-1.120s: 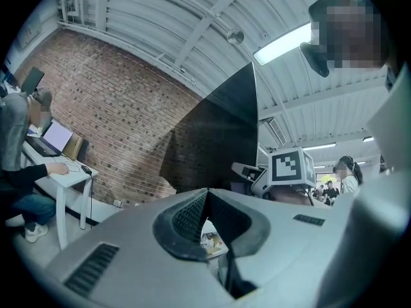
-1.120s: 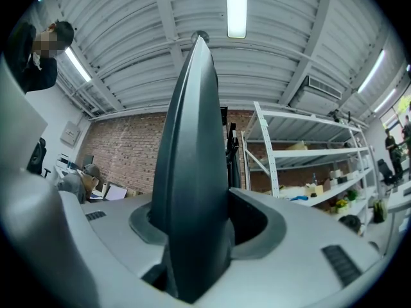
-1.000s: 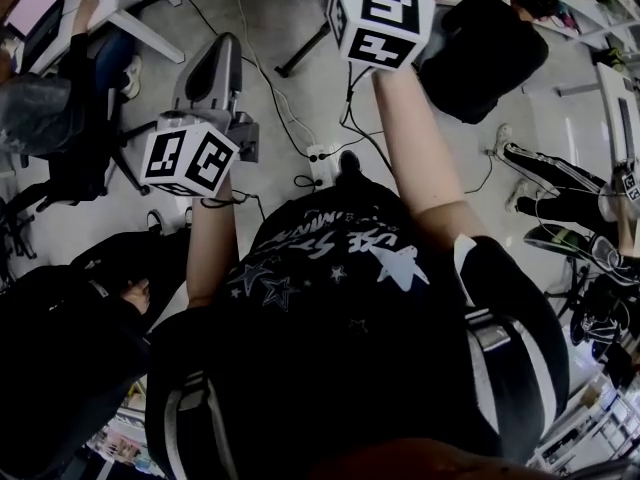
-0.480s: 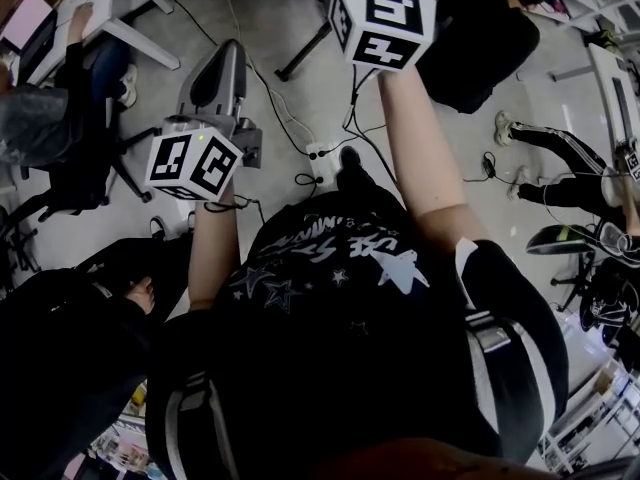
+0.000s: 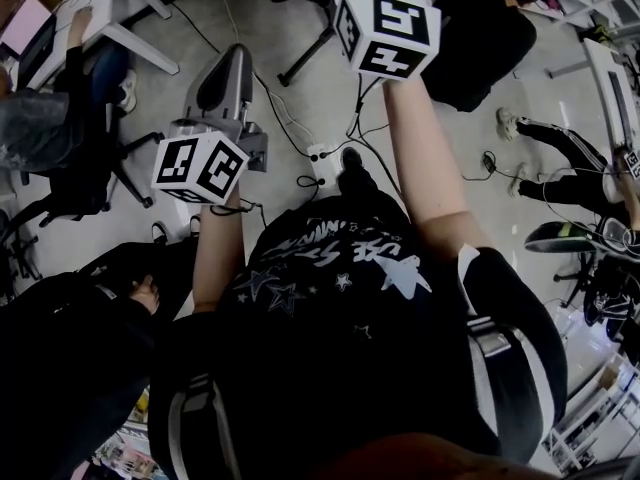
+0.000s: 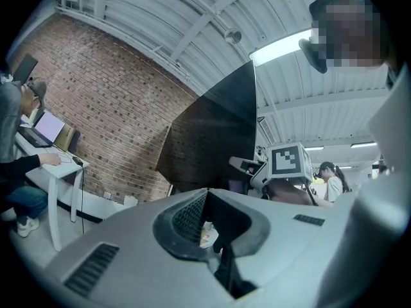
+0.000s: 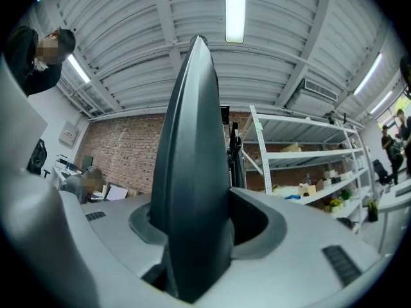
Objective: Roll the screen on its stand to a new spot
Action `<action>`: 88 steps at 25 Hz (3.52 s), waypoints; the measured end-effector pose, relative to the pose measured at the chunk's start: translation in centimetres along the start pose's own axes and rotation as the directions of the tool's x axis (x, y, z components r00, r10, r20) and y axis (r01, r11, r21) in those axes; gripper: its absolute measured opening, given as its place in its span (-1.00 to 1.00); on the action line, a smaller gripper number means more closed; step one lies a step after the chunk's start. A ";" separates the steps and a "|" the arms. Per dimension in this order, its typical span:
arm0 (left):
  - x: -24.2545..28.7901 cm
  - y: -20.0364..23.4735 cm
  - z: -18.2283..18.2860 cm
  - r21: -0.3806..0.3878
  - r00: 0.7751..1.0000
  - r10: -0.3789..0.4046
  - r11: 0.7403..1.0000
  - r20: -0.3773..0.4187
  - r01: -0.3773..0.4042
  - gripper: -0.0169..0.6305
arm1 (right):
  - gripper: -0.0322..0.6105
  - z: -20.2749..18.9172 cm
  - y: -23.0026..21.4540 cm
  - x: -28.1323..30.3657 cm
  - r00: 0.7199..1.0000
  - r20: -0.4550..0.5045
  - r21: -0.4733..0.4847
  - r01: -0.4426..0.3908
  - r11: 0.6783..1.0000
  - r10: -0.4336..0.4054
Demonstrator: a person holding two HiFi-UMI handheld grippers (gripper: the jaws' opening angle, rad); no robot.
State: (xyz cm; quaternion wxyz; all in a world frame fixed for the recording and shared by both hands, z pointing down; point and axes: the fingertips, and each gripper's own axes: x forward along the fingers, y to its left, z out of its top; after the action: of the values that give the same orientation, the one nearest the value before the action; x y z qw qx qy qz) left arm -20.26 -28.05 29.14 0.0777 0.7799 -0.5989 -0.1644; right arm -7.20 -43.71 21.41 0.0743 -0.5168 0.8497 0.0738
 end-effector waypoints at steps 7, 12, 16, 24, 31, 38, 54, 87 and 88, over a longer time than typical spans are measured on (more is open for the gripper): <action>-1.5 -0.2 0.3 0.002 1.000 -0.019 1.000 -0.001 0.019 -0.91 | -0.22 0.3 0.1 -1.4 1.000 0.008 0.010 -0.002 1.000 0.002; -2.4 -0.6 0.0 0.000 0.999 -0.033 0.999 -0.012 0.033 -0.91 | -0.22 0.7 0.0 -3.0 1.000 0.015 0.017 0.006 1.000 -0.006; -3.0 -0.5 0.1 -0.002 0.999 -0.046 0.999 -0.015 0.046 -0.91 | -0.22 1.1 0.2 -4.0 1.000 0.029 0.027 0.007 1.000 -0.008; -3.5 -1.4 -0.1 -0.016 0.996 -0.082 0.997 -0.036 0.082 -0.91 | -0.21 1.7 1.1 -6.8 0.999 0.036 0.028 0.010 1.000 -0.011; -4.4 -3.0 -0.8 -0.030 0.994 -0.104 0.994 -0.040 0.103 -0.92 | -0.21 2.6 1.8 -10.4 0.999 0.049 0.030 0.011 0.999 -0.013; -4.5 -5.2 -2.1 -0.032 0.989 -0.135 0.991 -0.054 0.133 -0.91 | -0.21 3.1 3.1 -13.7 0.999 0.049 0.031 0.022 0.999 -0.023; -8.6 -10.0 -3.6 -0.017 0.990 -0.116 0.993 -0.079 0.115 -0.91 | -0.20 3.6 3.4 -19.6 0.999 0.047 0.027 0.004 1.000 -0.005; -13.4 -13.8 -2.7 0.025 0.999 -0.041 0.999 -0.020 0.042 -0.91 | 0.05 3.9 2.2 -25.5 0.993 0.047 -0.019 -0.111 0.994 0.112; -13.8 -14.1 -2.9 0.026 0.999 -0.039 0.999 -0.022 0.040 -0.91 | 0.05 3.7 2.2 -26.1 0.993 0.040 -0.016 -0.114 0.993 0.115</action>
State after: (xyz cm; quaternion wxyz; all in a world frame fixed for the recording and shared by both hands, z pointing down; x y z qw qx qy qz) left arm -9.58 -11.23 29.56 0.0706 0.7942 -0.5847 -0.1495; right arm 2.92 -19.32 23.22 0.0837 -0.4660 0.8758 0.0944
